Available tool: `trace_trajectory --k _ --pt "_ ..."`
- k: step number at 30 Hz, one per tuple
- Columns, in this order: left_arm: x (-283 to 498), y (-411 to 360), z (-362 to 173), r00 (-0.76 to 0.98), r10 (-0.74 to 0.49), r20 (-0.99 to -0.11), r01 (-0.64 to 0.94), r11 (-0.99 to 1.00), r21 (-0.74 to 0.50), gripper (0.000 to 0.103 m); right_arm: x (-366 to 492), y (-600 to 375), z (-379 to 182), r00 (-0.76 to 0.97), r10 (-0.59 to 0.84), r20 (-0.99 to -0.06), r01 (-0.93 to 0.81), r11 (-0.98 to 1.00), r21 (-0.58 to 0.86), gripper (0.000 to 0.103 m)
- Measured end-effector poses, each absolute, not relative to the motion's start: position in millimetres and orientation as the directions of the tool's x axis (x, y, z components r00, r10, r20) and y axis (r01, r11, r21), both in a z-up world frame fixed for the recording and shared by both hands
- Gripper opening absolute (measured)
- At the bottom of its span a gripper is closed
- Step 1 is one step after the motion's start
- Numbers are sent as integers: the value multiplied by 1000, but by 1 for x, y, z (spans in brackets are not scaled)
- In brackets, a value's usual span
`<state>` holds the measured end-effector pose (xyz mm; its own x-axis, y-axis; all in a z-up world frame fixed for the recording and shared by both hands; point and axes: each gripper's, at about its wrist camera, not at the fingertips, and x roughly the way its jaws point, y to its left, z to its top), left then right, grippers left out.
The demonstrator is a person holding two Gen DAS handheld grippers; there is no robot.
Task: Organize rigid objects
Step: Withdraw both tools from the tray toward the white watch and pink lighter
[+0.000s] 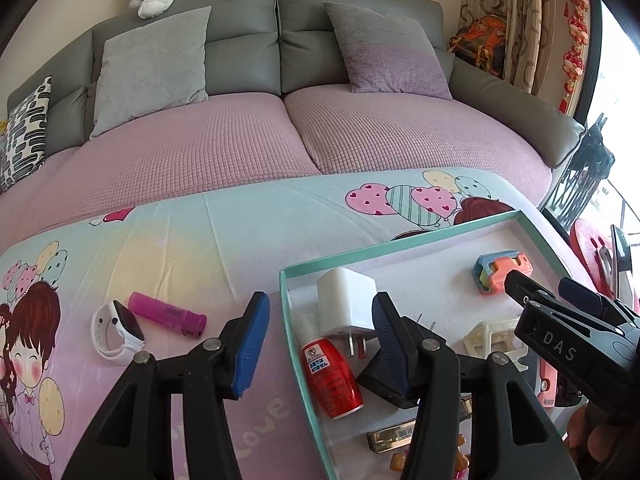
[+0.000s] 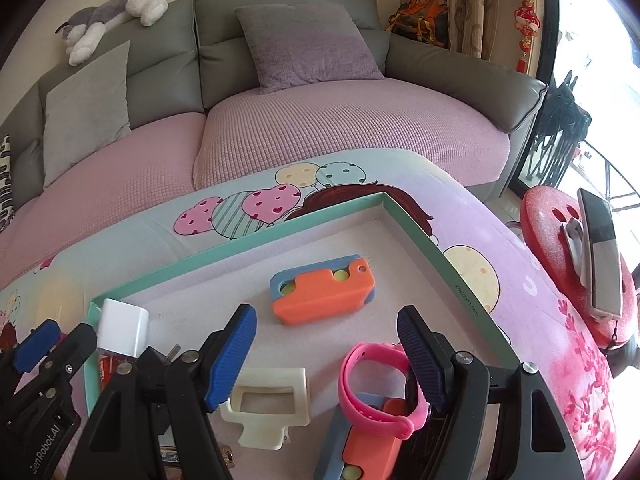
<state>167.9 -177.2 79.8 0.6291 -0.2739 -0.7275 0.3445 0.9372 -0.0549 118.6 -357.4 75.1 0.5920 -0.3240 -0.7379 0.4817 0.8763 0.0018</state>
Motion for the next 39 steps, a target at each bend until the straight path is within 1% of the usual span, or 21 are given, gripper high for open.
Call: trace_trajectory --k 2,7,9,11,13,20,24,31,39 --pt "168 -172 82 632 -269 -727 327 943 -64 60 117 -356 77 596 -319 -737 476 879 5 76" --pt "165 -158 89 644 -247 -724 285 956 -72 66 114 -351 81 601 -303 -739 469 883 19 76" --pt "163 -155 91 648 -234 -724 272 960 -67 70 113 -348 82 600 -303 -741 465 885 14 76" --pt "162 -152 92 651 -221 -726 259 964 -62 77 112 -344 83 598 -303 -742 457 890 5 76" --pt "161 -149 93 654 -207 -728 243 968 -57 79 110 -340 83 595 -301 -745 448 894 -4 76" --pt "162 -137 84 620 -150 -770 182 982 -45 80 100 -325 77 578 -284 -765 415 910 -25 76" --pt "157 -126 78 600 -133 -789 143 988 -58 80 92 -321 75 572 -276 -773 400 916 -32 76" --pt "139 -118 74 585 -109 -804 130 991 -40 80 75 -319 73 565 -207 -798 398 916 44 77" --pt "130 -113 73 579 -105 -808 134 990 -33 80 78 -314 76 562 -215 -799 400 916 35 77"
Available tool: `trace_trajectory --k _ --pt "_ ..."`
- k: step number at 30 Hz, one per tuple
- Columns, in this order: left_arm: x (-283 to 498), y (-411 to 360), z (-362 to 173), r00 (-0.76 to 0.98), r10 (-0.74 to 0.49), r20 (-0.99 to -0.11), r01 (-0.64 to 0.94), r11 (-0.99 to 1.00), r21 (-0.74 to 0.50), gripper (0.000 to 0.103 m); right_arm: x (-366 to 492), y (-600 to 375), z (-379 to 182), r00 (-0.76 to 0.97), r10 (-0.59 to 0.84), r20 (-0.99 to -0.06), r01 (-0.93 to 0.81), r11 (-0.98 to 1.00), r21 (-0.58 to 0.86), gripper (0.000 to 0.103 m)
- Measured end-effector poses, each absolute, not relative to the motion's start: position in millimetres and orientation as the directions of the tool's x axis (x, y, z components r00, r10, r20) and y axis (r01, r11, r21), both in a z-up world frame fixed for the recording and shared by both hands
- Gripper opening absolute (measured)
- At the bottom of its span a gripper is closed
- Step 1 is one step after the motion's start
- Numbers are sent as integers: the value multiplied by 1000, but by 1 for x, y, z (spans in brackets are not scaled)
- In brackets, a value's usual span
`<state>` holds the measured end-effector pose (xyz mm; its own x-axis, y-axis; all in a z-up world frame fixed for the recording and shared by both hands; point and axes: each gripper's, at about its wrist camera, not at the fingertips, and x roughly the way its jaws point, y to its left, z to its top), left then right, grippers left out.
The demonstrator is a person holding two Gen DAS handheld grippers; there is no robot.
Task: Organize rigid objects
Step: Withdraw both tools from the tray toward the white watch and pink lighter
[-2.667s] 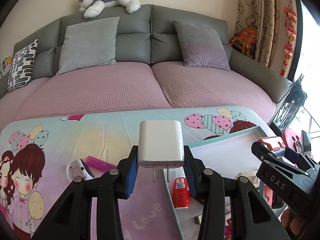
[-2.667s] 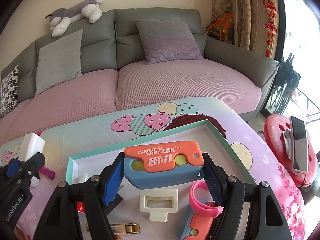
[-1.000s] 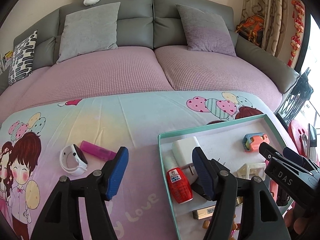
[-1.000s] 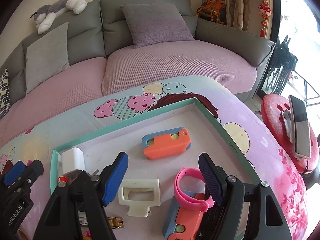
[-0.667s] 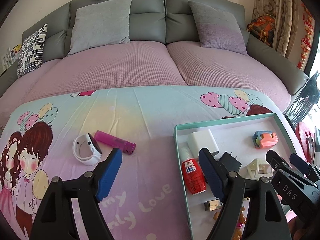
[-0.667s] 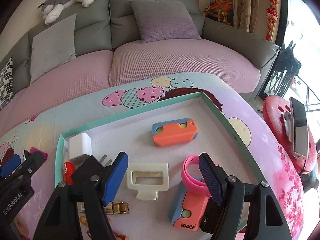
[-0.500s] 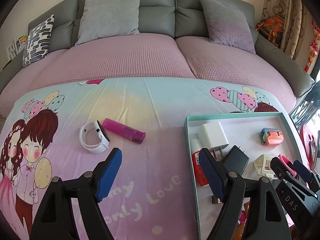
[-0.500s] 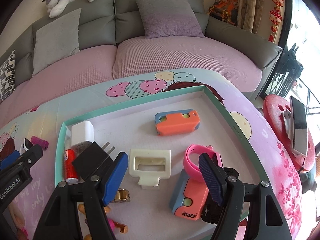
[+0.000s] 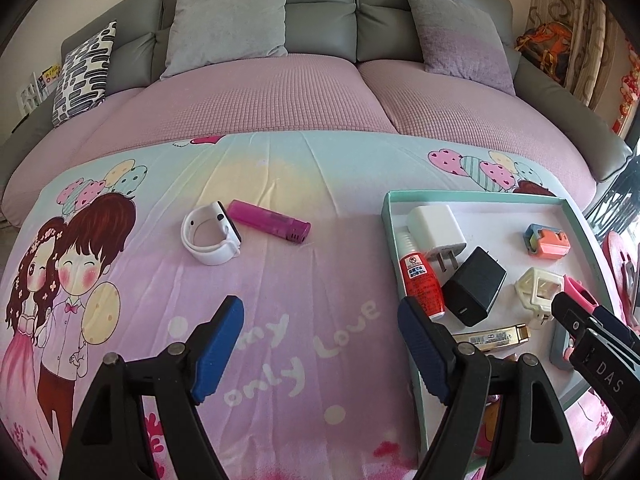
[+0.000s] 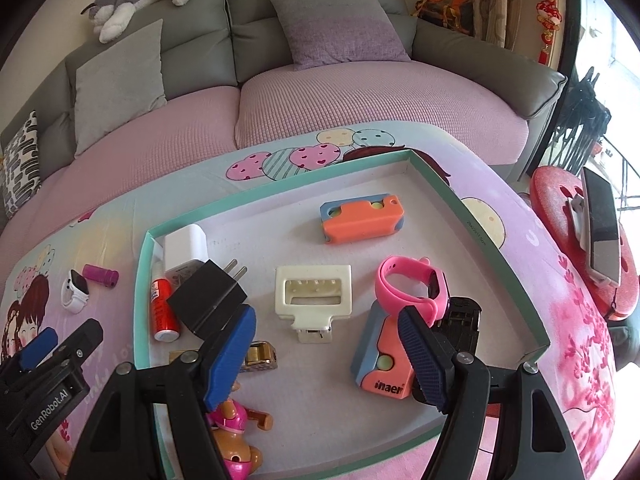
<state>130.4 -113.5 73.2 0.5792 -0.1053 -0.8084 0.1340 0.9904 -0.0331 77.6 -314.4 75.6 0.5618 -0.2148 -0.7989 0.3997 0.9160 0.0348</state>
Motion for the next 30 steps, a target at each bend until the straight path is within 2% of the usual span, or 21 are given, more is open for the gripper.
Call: trace_trajectory --k 10,12,13,16,17,18,30 --pt "138 -99 71 583 -91 -807 92 995 -45 81 87 -307 69 550 -210 -809 383 923 21 78" --pt "139 -97 70 579 -85 -811 85 995 -44 90 88 -305 69 553 -203 -808 375 927 24 80" --pt "139 -96 69 578 -85 -812 84 995 -45 100 88 -304 70 556 -201 -806 370 929 24 81" --pt "139 -94 70 585 -83 -807 77 996 -47 100 89 -301 71 570 -202 -796 359 933 21 92" --pt "139 -93 70 589 -82 -804 76 996 -46 100 90 -300 72 576 -201 -793 356 934 22 101" --pt "139 -93 70 594 -81 -801 76 996 -44 100 90 -299 72 582 -200 -788 354 935 24 103" --pt "141 -90 72 624 -58 -779 56 998 -29 101 92 -298 71 579 -197 -791 351 936 24 103"
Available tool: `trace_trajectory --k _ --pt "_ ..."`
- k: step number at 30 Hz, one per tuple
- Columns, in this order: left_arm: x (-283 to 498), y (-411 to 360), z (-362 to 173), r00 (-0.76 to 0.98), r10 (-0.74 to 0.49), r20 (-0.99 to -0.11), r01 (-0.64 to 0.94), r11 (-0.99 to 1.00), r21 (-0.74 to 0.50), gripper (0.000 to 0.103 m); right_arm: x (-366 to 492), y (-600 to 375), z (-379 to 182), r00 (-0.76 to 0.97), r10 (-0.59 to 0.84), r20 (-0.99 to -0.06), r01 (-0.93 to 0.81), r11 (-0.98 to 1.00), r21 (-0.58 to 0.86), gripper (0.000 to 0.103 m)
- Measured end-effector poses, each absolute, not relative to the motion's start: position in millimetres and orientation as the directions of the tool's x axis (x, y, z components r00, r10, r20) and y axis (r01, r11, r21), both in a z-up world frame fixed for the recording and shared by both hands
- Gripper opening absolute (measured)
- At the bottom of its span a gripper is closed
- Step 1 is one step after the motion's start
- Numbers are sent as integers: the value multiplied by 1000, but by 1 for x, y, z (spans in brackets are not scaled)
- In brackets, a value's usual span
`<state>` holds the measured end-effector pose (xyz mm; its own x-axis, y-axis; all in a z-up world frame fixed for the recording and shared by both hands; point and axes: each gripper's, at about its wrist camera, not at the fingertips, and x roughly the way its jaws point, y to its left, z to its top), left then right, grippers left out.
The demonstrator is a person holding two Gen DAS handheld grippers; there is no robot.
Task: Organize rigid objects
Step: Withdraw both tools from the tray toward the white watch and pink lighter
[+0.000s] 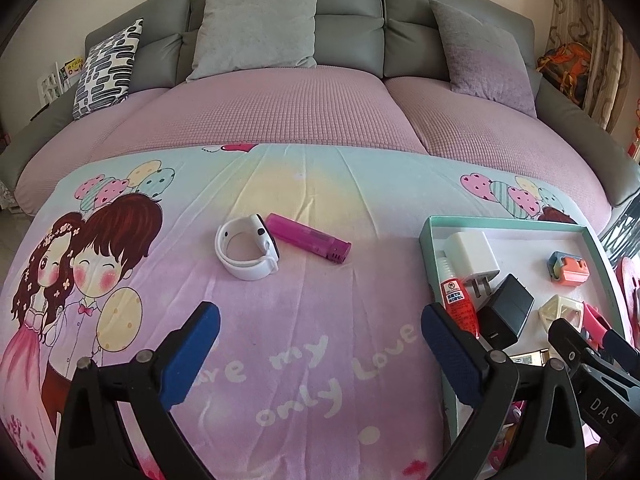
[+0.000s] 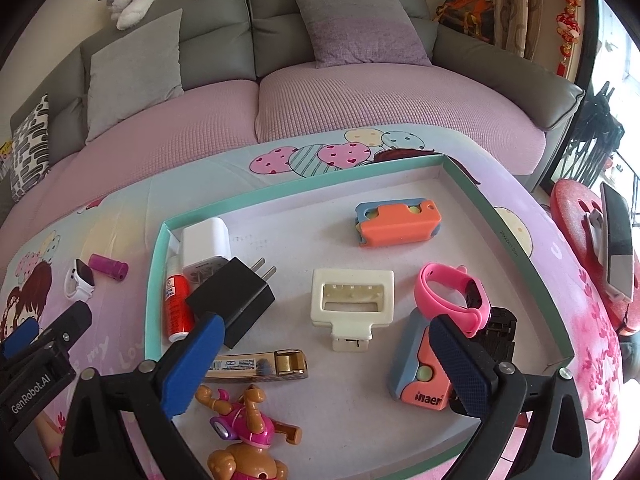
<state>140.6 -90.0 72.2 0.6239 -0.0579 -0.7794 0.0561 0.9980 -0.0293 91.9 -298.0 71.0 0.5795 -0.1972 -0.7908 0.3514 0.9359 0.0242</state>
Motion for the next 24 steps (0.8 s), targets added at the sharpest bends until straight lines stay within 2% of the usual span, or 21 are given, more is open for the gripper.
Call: trace_trajectory --k 8,24 --pt "142 -80 73 633 -52 -772 35 999 -38 101 97 -286 70 581 -186 -792 319 948 12 103" --pt "142 0 70 623 87 -777 -163 986 -20 101 110 -218 67 616 -93 -782 167 986 14 103"
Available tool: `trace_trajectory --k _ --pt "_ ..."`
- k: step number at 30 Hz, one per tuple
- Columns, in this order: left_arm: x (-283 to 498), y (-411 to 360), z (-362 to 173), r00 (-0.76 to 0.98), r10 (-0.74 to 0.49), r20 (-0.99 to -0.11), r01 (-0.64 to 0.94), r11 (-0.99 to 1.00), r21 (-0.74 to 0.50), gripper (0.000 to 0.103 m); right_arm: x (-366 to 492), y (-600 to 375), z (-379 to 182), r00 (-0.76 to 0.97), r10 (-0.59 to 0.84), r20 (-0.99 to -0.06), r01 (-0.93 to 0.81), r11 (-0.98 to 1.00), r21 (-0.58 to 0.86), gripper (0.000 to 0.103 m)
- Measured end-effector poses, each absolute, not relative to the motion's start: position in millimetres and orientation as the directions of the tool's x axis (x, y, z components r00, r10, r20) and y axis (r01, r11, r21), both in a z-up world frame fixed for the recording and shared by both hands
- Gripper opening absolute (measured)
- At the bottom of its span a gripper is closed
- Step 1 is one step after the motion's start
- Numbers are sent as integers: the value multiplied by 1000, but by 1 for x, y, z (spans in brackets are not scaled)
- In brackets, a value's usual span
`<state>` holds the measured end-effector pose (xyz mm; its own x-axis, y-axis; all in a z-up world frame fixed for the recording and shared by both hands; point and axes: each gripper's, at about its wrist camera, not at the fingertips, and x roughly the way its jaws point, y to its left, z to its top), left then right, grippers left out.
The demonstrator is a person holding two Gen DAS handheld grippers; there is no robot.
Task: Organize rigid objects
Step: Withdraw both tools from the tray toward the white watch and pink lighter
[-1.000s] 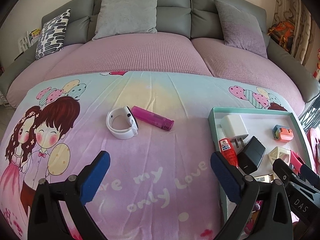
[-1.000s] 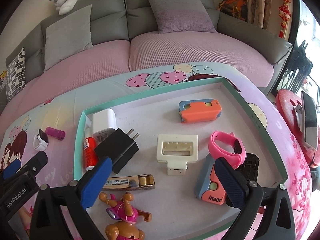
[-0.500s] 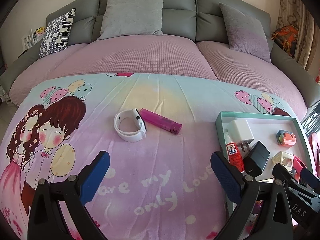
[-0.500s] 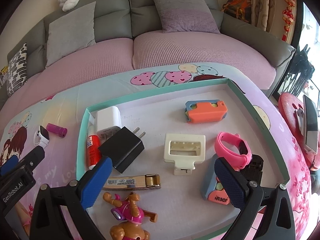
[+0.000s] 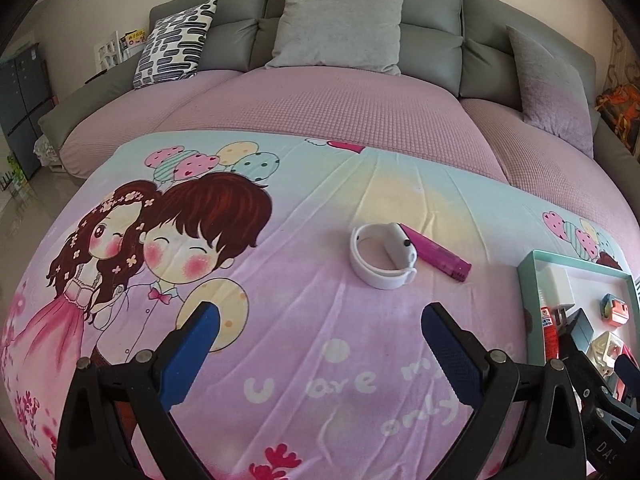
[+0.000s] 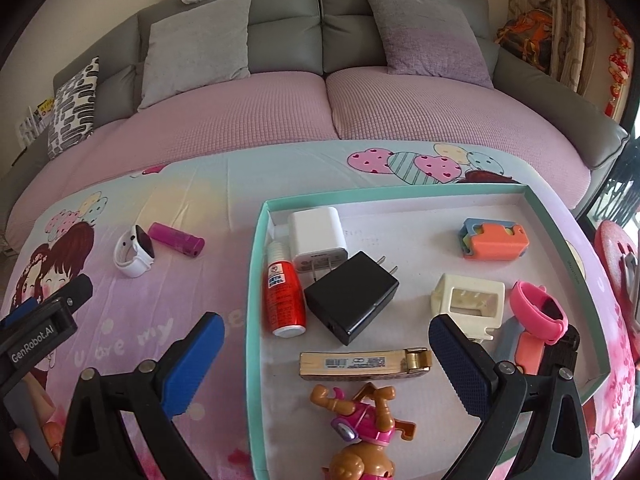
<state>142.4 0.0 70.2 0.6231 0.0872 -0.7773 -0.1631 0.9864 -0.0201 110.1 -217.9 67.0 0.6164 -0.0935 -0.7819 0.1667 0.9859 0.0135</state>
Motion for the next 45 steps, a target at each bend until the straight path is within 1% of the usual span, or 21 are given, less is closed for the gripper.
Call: trace_trajectory --k 9,15,19,26,30,35,45 --pt "142 27 65 625 98 -774 -214 976 -50 101 117 -190 60 614 -52 -788 119 993 27 103" --pt "148 30 62 650 72 -757 -215 972 -92 101 121 -178 54 607 -44 -794 92 996 15 103" --pt "162 23 57 657 30 -753 -180 977 -118 101 124 -179 54 612 -41 -790 95 995 21 103" --pt "181 5 46 643 9 -766 -125 988 -93 101 141 -188 60 638 -46 -768 118 992 39 103" --pt "189 -1 44 650 -18 -759 -97 990 -107 101 151 -190 61 650 -79 -756 128 992 7 103" --pt "199 -12 43 650 -49 -758 -40 994 -99 101 161 -194 57 646 -86 -759 136 991 4 103" --pt "215 -18 32 650 -64 -757 -14 995 -96 101 179 -200 47 647 -99 -756 149 989 -2 103"
